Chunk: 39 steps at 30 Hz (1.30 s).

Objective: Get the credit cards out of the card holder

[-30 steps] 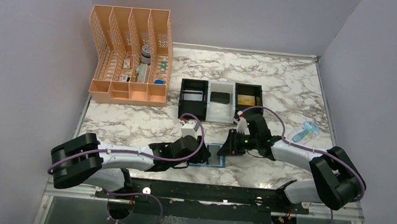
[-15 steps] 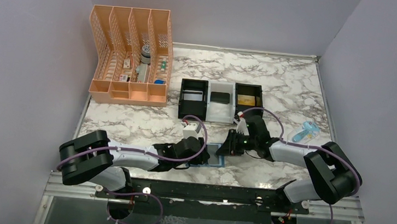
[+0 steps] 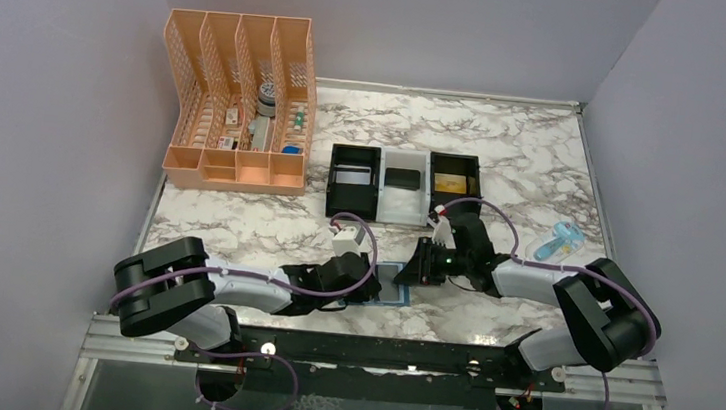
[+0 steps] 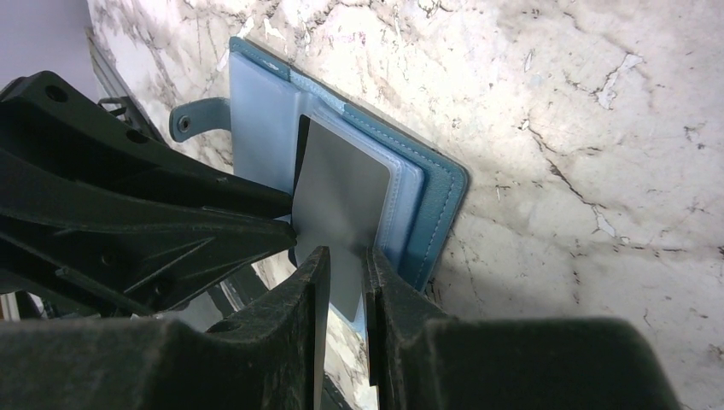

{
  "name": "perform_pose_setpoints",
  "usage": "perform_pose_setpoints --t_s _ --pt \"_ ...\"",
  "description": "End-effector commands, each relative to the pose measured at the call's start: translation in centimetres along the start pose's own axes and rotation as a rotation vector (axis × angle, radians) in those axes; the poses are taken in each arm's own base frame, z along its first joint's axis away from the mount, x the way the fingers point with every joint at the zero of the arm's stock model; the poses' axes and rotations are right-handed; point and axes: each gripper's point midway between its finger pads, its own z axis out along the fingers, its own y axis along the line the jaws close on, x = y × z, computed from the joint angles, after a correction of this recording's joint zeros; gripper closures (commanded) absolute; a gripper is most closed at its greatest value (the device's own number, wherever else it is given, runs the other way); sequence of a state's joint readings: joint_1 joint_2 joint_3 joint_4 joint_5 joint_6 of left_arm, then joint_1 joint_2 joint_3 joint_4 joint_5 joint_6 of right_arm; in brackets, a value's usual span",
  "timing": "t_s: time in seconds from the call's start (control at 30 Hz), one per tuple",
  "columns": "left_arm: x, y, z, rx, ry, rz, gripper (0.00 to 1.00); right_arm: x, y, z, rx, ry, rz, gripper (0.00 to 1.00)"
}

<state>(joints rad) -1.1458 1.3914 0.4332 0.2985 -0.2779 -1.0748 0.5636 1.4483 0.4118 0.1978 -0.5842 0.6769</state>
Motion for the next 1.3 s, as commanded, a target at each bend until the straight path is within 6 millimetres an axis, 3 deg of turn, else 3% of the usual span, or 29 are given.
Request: perform_pose_setpoints --t_s 0.0,0.7,1.07,1.27 --pt "-0.4 -0.2 -0.2 0.021 -0.035 -0.050 0.77 2.4 -2.5 0.1 0.087 0.057 0.035 0.78" --pt "-0.8 -1.0 -0.4 0.121 -0.059 -0.171 0.82 2.8 -2.6 0.4 0.082 0.081 0.045 0.78" --pt "-1.3 -1.1 -1.0 0.144 -0.082 -0.206 1.00 2.6 -2.8 0.3 0.098 0.074 0.047 0.78" --pt "-1.4 -0.6 -1.4 0.142 -0.098 -0.222 1.00 2.4 -2.9 0.3 0.111 0.070 0.045 0.79"
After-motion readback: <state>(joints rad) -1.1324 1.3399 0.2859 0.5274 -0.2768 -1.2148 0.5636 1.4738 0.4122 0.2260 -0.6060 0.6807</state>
